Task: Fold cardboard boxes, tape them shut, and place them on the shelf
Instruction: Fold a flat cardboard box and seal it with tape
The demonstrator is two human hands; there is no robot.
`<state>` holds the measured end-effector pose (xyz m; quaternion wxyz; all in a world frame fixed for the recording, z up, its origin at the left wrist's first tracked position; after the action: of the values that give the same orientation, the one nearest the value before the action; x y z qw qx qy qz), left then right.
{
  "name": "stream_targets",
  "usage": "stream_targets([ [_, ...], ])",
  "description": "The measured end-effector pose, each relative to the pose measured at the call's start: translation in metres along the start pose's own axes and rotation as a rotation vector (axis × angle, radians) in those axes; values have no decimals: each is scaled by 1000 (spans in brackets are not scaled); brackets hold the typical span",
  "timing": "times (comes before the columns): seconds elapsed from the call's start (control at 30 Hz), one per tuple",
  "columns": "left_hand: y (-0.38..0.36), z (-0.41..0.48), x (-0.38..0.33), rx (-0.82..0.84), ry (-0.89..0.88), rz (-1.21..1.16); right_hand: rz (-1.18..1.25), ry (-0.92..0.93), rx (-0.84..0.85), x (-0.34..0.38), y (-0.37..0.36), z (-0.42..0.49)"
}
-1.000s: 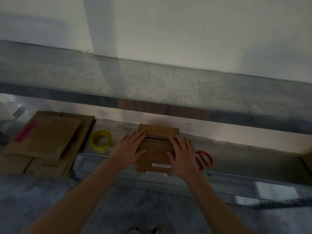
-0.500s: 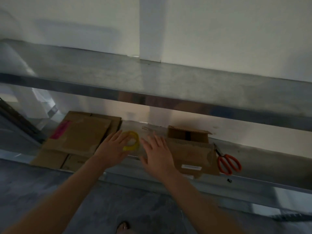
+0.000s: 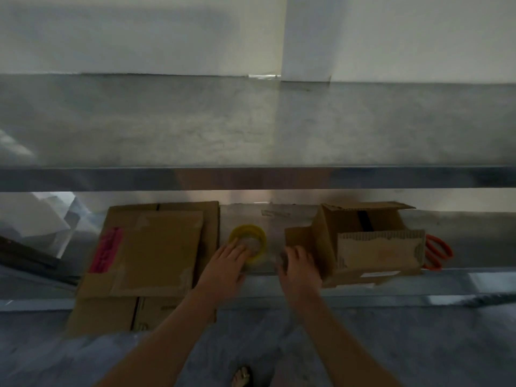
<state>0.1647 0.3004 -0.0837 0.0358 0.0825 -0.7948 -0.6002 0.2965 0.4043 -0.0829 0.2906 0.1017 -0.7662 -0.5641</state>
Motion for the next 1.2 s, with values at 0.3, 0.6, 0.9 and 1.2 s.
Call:
stream_targets([
  [0.3, 17, 8, 3, -163, -13, -192, 109, 0, -39, 12, 15, -8],
  [0.6, 101, -28, -29, -188, -141, -749, 243, 160, -79, 29, 115, -55],
  [0.9, 212, -8, -109, -345, -67, -636, 301, 149, -84, -62, 215, -53],
  [1.2, 216, 36, -191, -347, 42, -631, 321, 167, 10, -157, 251, -28],
])
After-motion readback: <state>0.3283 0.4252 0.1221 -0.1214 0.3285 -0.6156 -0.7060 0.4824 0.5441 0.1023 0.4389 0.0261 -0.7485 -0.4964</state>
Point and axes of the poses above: each hand's wrist, its own z-axis towards the middle knuckle, its own y-axis out of the back of the hand, x = y × z, the point moved 9 cm from there along z, towards the middle knuckle, and after that the axes turned 1 degree about x, right-handed, at the moved point
